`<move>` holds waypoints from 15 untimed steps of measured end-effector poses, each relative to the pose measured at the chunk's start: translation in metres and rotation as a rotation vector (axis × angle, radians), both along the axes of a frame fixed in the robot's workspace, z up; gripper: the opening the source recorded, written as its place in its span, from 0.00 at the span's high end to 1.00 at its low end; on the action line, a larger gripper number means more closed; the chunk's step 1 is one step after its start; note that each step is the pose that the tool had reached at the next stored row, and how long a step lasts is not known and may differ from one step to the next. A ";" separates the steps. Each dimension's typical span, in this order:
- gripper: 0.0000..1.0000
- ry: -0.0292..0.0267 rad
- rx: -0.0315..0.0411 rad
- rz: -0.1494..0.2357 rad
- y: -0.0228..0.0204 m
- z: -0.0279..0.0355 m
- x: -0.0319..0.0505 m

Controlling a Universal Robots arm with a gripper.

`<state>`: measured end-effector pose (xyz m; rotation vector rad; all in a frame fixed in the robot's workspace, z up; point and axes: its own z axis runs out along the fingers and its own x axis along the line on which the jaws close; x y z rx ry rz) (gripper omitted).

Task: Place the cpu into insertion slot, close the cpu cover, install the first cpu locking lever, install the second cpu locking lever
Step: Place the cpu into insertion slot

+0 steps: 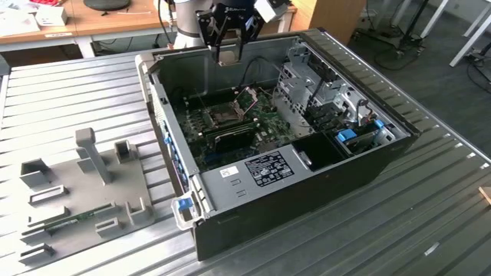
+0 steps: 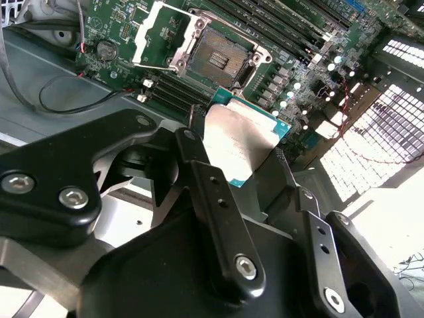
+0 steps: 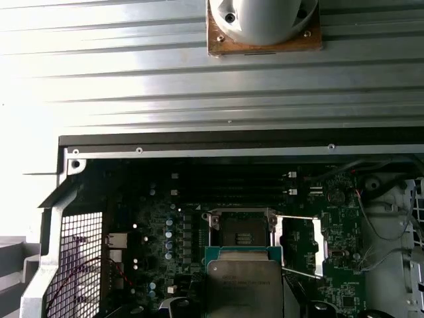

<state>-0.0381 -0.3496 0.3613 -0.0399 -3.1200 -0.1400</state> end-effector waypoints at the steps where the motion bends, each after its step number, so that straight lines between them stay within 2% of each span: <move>1: 0.46 0.0000 0.0000 0.000 0.0000 -0.0001 0.0000; 7: 0.46 0.0000 0.0001 0.000 0.0000 -0.0018 0.0000; 15: 0.46 -0.0001 0.0000 0.000 0.0000 -0.0080 0.0000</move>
